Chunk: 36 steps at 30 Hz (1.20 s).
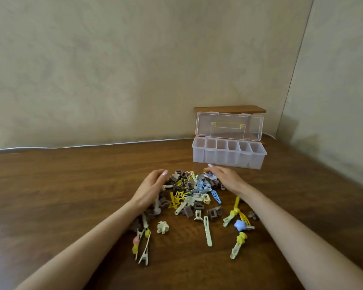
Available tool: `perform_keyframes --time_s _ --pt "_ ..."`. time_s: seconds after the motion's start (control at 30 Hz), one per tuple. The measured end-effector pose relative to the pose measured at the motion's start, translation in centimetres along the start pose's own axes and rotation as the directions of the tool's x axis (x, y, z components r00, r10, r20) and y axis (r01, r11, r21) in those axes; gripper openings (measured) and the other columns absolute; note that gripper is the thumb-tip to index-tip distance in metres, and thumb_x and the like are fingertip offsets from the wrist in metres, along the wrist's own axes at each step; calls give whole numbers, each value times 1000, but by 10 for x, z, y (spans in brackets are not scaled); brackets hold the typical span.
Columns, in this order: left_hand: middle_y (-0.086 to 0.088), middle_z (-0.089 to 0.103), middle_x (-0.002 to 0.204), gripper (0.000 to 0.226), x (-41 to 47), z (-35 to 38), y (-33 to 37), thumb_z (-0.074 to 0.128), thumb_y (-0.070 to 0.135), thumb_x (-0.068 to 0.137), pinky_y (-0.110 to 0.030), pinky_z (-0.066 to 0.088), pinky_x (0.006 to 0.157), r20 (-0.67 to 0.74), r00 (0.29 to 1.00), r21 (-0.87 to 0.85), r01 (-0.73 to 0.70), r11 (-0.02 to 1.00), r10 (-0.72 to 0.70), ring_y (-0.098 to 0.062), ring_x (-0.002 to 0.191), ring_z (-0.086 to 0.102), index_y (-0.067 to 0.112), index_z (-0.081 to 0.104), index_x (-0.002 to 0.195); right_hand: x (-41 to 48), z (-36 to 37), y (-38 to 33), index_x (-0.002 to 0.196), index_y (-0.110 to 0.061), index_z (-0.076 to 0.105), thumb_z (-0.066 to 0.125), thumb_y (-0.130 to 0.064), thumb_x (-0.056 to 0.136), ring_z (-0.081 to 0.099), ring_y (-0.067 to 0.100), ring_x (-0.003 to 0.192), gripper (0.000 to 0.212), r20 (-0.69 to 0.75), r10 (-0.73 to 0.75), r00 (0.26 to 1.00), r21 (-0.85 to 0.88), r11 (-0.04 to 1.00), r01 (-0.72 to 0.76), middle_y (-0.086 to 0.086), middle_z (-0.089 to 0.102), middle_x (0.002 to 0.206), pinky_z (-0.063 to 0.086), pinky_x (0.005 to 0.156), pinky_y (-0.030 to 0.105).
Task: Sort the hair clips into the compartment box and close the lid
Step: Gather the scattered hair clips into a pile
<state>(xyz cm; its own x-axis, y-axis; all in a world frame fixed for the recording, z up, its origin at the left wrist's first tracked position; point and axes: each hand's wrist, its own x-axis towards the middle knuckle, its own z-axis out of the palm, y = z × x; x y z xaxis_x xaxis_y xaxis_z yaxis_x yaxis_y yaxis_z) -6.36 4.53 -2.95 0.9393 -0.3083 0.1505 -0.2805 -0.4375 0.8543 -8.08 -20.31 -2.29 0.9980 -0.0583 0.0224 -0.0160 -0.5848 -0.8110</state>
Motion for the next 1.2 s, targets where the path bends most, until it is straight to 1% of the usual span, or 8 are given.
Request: perform_keyframes --time_s 0.27,0.4,0.53,0.7,0.83,0.97,1.1,1.2 --pt "-1 29 149 73 -16 -19 9 34 60 85 -32 31 106 108 994 0 -2 1000 2 -14 132 33 19 24 144 -27 -21 -8 139 -16 45 33 -52 95 32 18 138 58 -99 -46 994 -8 999 46 0 40 148 25 107 30" --pt "16 6 148 122 -58 -58 -1 54 88 46 -33 17 116 434 901 117 -32 993 -22 -6 138 10 36 2 143 -69 -45 15 135 -20 50 32 -49 97 34 15 137 51 -174 -8 985 -14 1000 6 -1 42 146 24 101 25" --pt "16 -15 151 133 -93 -62 -10 68 81 36 -36 5 119 554 832 319 -183 930 -26 -8 141 -10 50 -19 131 -113 -38 27 138 -21 46 29 -54 93 36 14 135 58 -263 18 965 22 1000 -13 -2 43 145 24 101 24" --pt "8 -32 150 140 -95 -22 -9 55 91 30 -44 -14 114 424 906 539 -250 804 -3 -18 139 -24 45 -30 131 -122 5 18 142 -24 37 23 -65 85 26 16 141 71 -283 -24 959 -42 999 13 -1 37 149 14 118 44" --pt "-6 -22 154 147 -66 7 0 52 91 28 -47 -10 114 303 953 535 -166 829 -4 -26 142 -15 33 -22 141 -89 32 8 144 -19 35 27 -59 92 13 24 145 66 -315 -27 949 -125 992 -13 3 31 152 8 118 49" --pt "-12 0 156 129 -41 36 6 65 76 50 -47 0 117 122 991 502 -105 858 50 -26 144 0 25 -5 146 -54 54 -3 137 -16 46 28 -56 95 27 25 139 60 -398 -43 917 -127 992 -9 7 43 144 17 116 46" --pt "-9 12 154 110 -30 38 8 65 66 65 -51 7 116 93 990 428 -133 894 103 -24 143 11 19 6 145 -50 48 -20 139 -21 42 32 -71 85 27 22 140 75 -301 -26 953 109 992 61 2 38 147 23 114 48" --pt "-6 13 155 103 -28 18 3 45 78 67 -52 11 116 87 984 320 -178 930 159 -20 143 12 20 12 145 -67 13 -18 146 -35 23 46 -85 65 10 16 144 98 -50 -126 991 32 991 128 -8 16 157 16 116 51"
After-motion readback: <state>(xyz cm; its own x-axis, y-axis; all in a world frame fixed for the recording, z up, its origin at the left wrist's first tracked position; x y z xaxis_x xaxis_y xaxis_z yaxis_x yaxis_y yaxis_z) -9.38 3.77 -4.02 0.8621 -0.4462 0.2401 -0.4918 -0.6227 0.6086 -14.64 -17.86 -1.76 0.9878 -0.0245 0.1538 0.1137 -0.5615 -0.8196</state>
